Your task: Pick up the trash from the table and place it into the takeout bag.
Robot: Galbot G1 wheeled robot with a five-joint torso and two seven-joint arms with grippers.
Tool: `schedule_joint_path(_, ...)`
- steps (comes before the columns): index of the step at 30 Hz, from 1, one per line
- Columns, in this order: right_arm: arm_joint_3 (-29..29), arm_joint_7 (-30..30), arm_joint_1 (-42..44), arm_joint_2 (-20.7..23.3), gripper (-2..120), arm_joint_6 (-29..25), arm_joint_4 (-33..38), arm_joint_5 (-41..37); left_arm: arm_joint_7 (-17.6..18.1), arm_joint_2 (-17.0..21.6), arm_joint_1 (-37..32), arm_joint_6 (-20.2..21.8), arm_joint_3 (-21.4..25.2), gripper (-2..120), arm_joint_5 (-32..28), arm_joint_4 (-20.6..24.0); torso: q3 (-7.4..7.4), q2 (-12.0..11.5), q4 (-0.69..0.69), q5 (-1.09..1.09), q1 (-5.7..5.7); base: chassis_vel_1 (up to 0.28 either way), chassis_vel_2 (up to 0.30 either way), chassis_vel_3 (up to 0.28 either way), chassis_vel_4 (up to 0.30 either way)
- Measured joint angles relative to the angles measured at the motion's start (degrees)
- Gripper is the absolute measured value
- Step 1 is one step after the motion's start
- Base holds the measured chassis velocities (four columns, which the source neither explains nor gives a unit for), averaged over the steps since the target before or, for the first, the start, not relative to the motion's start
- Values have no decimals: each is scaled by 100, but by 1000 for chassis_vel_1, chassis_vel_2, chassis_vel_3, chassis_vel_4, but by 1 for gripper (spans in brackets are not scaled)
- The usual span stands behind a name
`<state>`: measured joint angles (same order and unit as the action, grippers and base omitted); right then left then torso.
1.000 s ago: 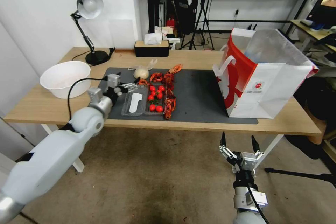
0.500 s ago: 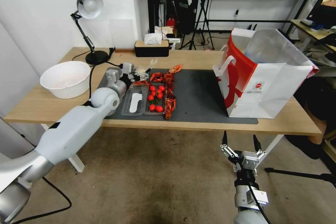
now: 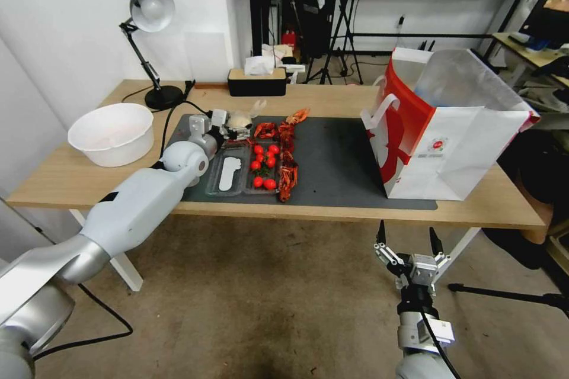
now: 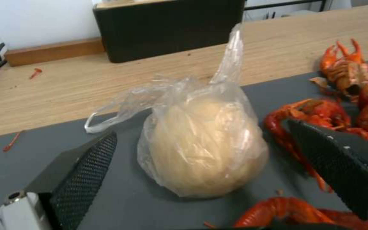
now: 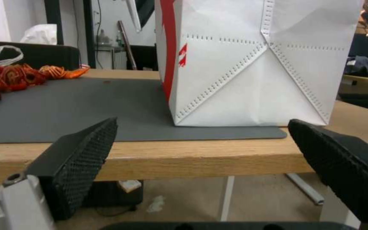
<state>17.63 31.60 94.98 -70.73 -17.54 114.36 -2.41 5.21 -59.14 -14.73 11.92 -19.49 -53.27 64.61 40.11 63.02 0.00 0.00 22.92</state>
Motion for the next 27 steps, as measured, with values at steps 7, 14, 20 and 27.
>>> schedule_joint_path(7,5,6,-1,0,100,-4,-1,-2,-3,-75,79,66,-46,100,2,-162,0,1,0,1,0,0,0,0,0)
schedule_joint_path(14,8,9,-2,0,100,-6,-1,-5,0,-151,152,124,-81,94,-2,-287,0,1,0,1,0,0,0,0,0)
schedule_joint_path(20,15,19,0,-1,100,-17,0,-8,5,-257,254,177,-137,66,0,-477,0,1,0,1,0,0,0,0,0)
schedule_joint_path(27,20,28,-22,-12,100,-38,-45,-11,-5,-354,381,238,-262,40,50,-687,-1,1,0,1,-1,0,0,0,0)
